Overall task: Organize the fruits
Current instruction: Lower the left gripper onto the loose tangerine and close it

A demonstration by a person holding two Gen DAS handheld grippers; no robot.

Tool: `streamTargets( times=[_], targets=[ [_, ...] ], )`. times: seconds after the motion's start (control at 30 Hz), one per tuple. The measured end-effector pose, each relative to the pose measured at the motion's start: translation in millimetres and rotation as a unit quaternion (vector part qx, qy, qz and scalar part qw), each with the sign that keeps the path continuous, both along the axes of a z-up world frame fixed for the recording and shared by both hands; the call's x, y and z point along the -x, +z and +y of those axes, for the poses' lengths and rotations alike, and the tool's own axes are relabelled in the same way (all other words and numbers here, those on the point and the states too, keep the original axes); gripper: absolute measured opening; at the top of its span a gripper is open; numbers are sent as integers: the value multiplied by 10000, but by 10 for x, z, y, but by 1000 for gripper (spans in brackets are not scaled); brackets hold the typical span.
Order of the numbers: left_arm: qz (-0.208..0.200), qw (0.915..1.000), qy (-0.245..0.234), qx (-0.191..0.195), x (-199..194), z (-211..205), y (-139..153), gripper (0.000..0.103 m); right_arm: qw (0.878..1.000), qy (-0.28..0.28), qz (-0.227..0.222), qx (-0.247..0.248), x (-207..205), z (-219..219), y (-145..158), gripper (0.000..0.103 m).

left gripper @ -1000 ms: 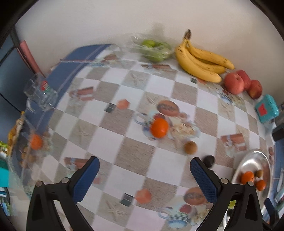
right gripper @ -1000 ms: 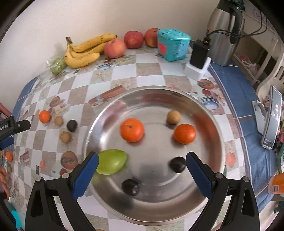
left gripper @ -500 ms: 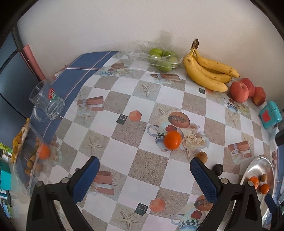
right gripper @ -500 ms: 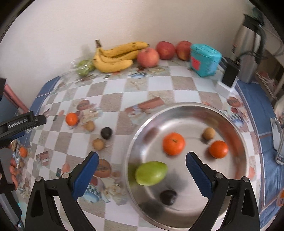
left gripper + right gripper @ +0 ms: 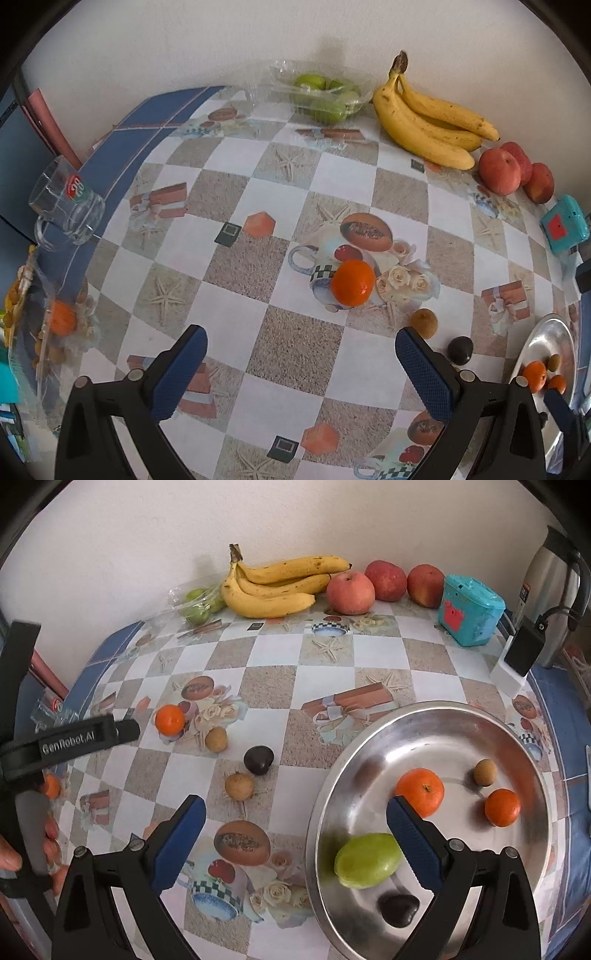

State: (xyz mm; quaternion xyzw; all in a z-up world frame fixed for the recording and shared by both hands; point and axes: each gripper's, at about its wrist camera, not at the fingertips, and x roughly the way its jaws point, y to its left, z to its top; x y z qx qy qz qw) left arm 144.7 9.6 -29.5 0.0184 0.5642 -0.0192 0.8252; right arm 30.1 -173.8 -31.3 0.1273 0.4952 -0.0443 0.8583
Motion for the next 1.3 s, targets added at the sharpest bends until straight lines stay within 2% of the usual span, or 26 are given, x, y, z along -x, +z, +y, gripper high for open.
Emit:
streamTargets(
  times=[0.23, 0.37, 0.6, 0.73, 1.07, 1.1, 1.17, 1.3],
  targets=[
    [162, 9998, 34, 83, -107, 42, -123, 103, 10000, 3, 38, 10, -165, -1, -27, 98],
    [107, 9999, 7, 133, -163, 56, -134, 103, 9997, 19, 12, -263, -285, -5, -15, 98],
    [-124, 9991, 36, 400, -219, 109, -87, 103, 9999, 6, -160, -33, -443, 35, 88, 98],
    [-201, 9981, 37, 576, -240, 135, -68, 103, 9995, -42, -175, -249, -489, 38, 50, 98],
    [-228, 9961, -154, 841, -301, 47, -187, 97, 9996, 88, 25, -266, -594, 181, -161, 98],
    [-229, 9961, -163, 833, -301, 38, -198, 96, 9996, 105, 34, -268, -599, 189, -177, 97],
    [-205, 9958, -199, 864, -322, 15, -231, 91, 9995, 162, 78, -257, -623, 215, -219, 88],
    [-171, 9951, -238, 941, -374, -25, -288, 85, 9993, 192, 142, -277, -651, 230, -288, 81]
  ],
)
